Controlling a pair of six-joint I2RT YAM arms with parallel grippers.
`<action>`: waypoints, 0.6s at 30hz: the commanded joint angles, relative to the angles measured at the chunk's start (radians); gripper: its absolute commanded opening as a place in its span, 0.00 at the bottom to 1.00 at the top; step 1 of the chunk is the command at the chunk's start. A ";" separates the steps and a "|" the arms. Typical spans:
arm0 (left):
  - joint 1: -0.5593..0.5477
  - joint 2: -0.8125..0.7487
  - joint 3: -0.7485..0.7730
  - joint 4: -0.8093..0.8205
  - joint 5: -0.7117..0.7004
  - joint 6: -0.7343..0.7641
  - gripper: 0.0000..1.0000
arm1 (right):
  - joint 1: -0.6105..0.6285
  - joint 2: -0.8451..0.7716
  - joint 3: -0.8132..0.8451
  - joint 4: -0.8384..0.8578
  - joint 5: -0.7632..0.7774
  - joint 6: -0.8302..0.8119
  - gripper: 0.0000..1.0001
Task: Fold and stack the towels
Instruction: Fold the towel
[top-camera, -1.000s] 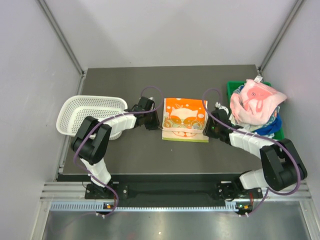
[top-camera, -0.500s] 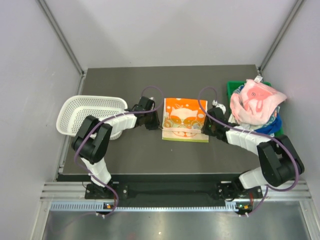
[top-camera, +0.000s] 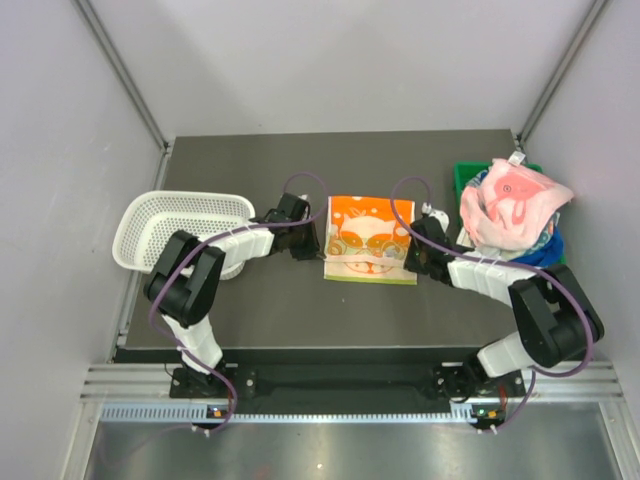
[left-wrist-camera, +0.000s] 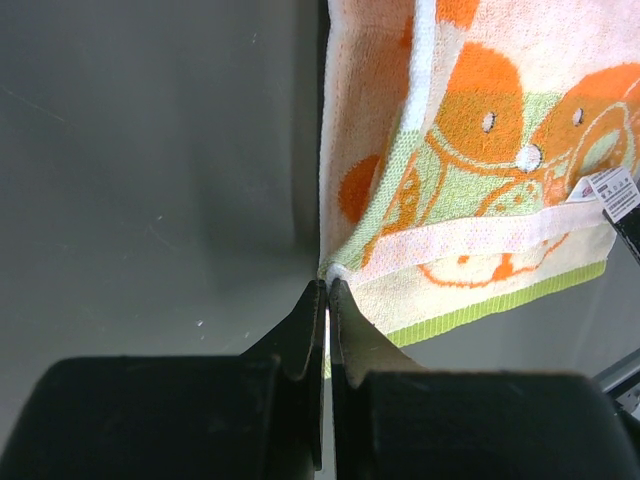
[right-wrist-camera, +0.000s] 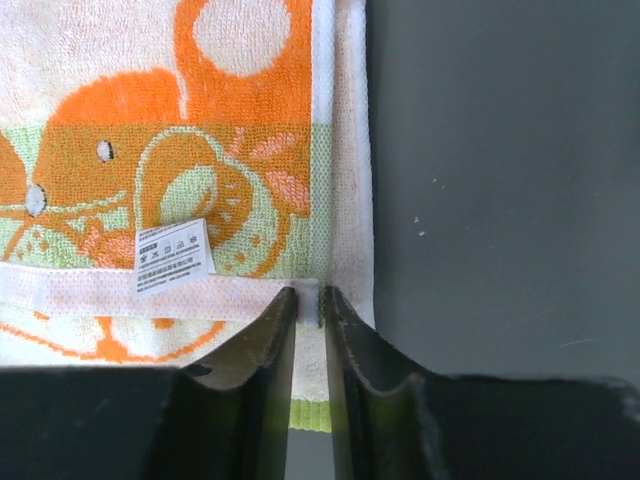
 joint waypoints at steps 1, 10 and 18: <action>-0.001 0.003 0.037 0.008 0.008 0.015 0.00 | 0.014 -0.015 0.049 -0.001 0.022 0.012 0.13; -0.003 -0.012 0.091 -0.048 0.014 0.031 0.00 | 0.014 -0.112 0.121 -0.112 0.051 -0.025 0.00; -0.001 -0.044 0.107 -0.085 0.054 0.017 0.00 | 0.014 -0.210 0.140 -0.191 0.064 -0.040 0.00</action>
